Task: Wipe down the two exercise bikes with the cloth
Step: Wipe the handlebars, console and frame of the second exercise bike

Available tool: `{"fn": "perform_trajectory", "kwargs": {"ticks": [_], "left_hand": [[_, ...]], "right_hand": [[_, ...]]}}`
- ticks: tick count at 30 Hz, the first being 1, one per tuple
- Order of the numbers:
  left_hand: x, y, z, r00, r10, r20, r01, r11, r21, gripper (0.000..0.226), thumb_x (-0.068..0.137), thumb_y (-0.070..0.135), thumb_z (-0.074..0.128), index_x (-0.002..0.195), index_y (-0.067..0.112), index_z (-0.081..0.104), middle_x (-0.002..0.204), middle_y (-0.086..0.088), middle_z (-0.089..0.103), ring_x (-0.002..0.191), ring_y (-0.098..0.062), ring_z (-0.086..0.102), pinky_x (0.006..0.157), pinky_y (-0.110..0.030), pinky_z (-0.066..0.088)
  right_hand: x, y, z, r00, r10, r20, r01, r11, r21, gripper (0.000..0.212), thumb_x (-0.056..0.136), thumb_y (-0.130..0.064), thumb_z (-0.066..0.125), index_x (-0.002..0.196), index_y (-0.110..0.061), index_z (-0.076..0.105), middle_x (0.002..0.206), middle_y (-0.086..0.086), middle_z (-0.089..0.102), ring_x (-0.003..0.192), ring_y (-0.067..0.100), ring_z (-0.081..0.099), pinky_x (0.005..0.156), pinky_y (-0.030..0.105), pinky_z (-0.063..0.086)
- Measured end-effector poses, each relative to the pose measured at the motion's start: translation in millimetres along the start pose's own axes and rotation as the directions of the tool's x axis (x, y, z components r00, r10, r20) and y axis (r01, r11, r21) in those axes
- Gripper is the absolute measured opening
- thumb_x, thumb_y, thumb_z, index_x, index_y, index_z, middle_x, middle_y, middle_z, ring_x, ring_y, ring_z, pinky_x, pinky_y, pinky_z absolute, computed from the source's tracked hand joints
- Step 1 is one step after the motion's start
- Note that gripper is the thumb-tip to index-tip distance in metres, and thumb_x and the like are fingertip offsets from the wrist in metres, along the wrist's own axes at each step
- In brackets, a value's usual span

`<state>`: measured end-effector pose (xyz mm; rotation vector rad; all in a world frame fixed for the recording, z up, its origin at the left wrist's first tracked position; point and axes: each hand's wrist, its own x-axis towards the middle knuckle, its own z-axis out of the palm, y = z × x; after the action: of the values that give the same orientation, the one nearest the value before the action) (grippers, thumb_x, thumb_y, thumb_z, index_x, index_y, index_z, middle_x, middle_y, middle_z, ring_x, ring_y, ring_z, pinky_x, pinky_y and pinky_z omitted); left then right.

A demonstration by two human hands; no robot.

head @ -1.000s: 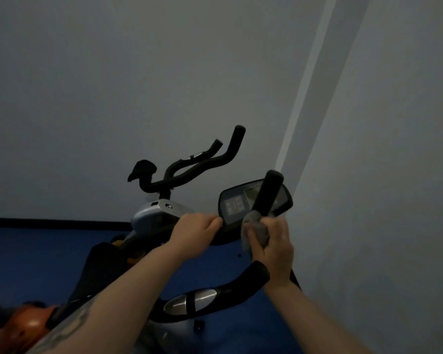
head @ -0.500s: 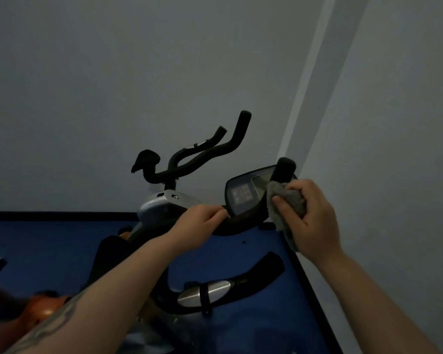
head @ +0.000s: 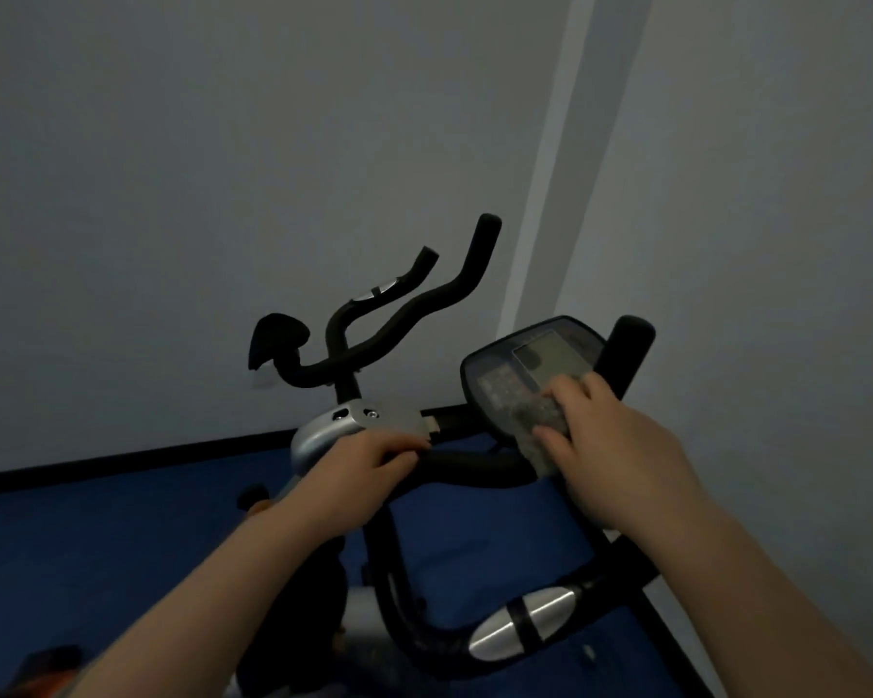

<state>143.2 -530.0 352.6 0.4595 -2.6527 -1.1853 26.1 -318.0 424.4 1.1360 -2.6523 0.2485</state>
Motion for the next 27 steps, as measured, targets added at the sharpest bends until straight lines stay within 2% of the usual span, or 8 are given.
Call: {"fn": "perform_trajectory", "kwargs": {"ticks": [3,7,10,14,17,22,24,27], "left_hand": [[-4,-17,-11,0.997,0.040,0.067,-0.032,0.993,-0.109,0.028,0.099,0.024,0.052,0.122,0.035,0.064,0.124,0.017,0.059,0.116,0.002,0.052,0.105,-0.019,0.039],[-3,-25,-22,0.991,0.107,0.085,-0.094,0.984,-0.149,0.027,0.099,0.022,0.051,0.114,0.038,0.067,0.112,0.023,0.062,0.105,0.007,0.056,0.090,-0.009,0.042],[-2,-33,-31,0.996,0.089,-0.030,-0.093,0.954,-0.283,0.025,0.098,0.015,0.052,0.104,0.031,0.071,0.099,0.014,0.069,0.094,0.001,0.063,0.085,-0.021,0.051],[7,-61,-47,0.966,0.069,-0.249,-0.152,0.931,-0.332,0.027,0.096,0.011,0.052,0.097,0.032,0.070,0.094,0.013,0.069,0.089,0.003,0.062,0.073,-0.012,0.049],[21,-82,-48,0.939,0.061,-0.338,-0.171,0.936,-0.306,0.025,0.095,0.009,0.052,0.100,0.028,0.067,0.099,0.019,0.062,0.095,0.008,0.056,0.077,-0.011,0.042],[37,-109,-23,0.921,0.065,-0.385,-0.177,0.949,-0.263,0.022,0.098,0.012,0.048,0.105,0.028,0.060,0.101,0.013,0.055,0.098,-0.004,0.052,0.083,-0.021,0.041],[41,-116,-13,0.915,0.049,-0.401,-0.176,0.942,-0.287,0.020,0.099,0.014,0.045,0.104,0.029,0.057,0.101,0.011,0.054,0.097,-0.008,0.052,0.081,-0.023,0.041],[44,-118,-5,0.895,0.038,-0.444,-0.167,0.952,-0.255,0.019,0.099,0.015,0.043,0.101,0.030,0.054,0.098,0.012,0.052,0.093,-0.010,0.049,0.076,-0.025,0.037]], "right_hand": [[-1,-17,8,0.989,0.146,0.006,-0.146,0.989,-0.030,0.028,0.101,-0.036,0.040,0.124,-0.021,0.042,0.126,0.003,0.039,0.073,0.013,0.038,0.054,0.028,0.029],[-3,-64,26,0.982,0.168,0.086,-0.170,0.985,0.016,0.021,0.100,-0.026,0.042,0.120,-0.019,0.042,0.124,0.007,0.038,0.081,0.019,0.046,0.064,0.030,0.036],[-5,-86,36,0.983,0.075,0.170,-0.098,0.986,0.132,0.019,0.100,-0.034,0.041,0.117,-0.024,0.042,0.118,0.001,0.040,0.089,0.022,0.054,0.071,0.036,0.044],[3,-72,28,0.937,0.343,-0.062,-0.338,0.938,0.070,0.020,0.100,-0.036,0.041,0.114,-0.022,0.046,0.109,-0.002,0.042,0.071,0.011,0.044,0.053,0.026,0.029],[2,-93,43,0.932,0.354,-0.077,-0.354,0.935,0.011,0.022,0.101,-0.036,0.039,0.114,-0.023,0.049,0.112,-0.002,0.045,0.088,0.013,0.046,0.062,0.028,0.031],[6,-129,63,0.985,0.158,0.065,-0.169,0.956,0.240,0.009,0.098,-0.040,0.045,0.101,-0.033,0.049,0.102,-0.016,0.041,0.078,0.004,0.048,0.060,0.023,0.035],[20,-123,53,0.971,0.204,0.121,-0.236,0.876,0.421,0.009,0.097,-0.040,0.050,0.091,-0.033,0.052,0.097,-0.013,0.051,0.081,0.003,0.053,0.067,0.023,0.042],[49,-117,43,0.949,0.314,-0.034,-0.248,0.809,0.533,0.010,0.096,-0.038,0.052,0.088,-0.032,0.054,0.094,-0.008,0.057,0.083,0.009,0.057,0.072,0.032,0.048]]}}
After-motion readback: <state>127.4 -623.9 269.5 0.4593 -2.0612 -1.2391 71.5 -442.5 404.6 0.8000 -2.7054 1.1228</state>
